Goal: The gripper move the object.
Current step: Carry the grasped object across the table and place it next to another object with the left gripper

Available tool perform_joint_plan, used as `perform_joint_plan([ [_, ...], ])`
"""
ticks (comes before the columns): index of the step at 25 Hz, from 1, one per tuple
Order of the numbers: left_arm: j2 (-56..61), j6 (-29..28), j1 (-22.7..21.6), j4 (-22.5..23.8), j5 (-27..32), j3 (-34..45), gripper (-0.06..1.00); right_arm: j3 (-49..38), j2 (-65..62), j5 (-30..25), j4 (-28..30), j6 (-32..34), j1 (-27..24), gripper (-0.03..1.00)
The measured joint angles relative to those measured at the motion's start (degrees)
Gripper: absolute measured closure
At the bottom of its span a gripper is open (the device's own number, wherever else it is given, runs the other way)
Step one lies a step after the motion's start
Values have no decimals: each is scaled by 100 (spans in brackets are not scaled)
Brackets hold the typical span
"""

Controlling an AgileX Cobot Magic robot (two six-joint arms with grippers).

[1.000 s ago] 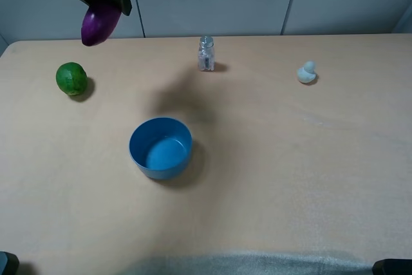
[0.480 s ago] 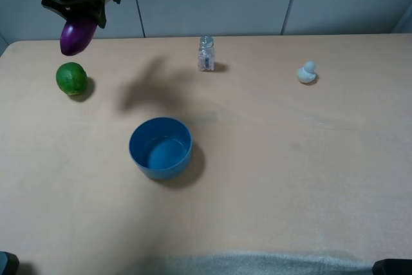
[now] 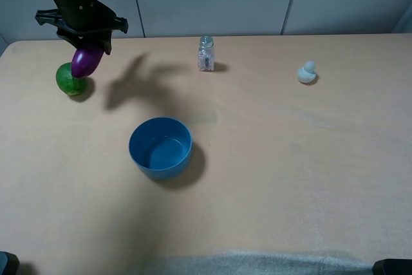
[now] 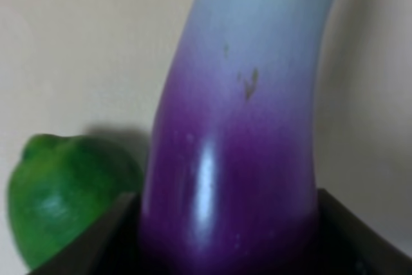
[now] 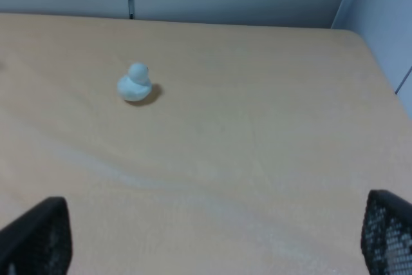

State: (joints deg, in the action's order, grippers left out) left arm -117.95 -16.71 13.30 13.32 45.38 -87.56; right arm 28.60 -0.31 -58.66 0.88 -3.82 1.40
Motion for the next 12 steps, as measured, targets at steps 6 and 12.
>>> perform_joint_plan([
  [6,-284,-92,0,-85,-222,0,34,0,0,0,0,0,0,29],
  [12,-461,-194,0,-111,-430,0,34,0,0,0,0,0,0,29],
])
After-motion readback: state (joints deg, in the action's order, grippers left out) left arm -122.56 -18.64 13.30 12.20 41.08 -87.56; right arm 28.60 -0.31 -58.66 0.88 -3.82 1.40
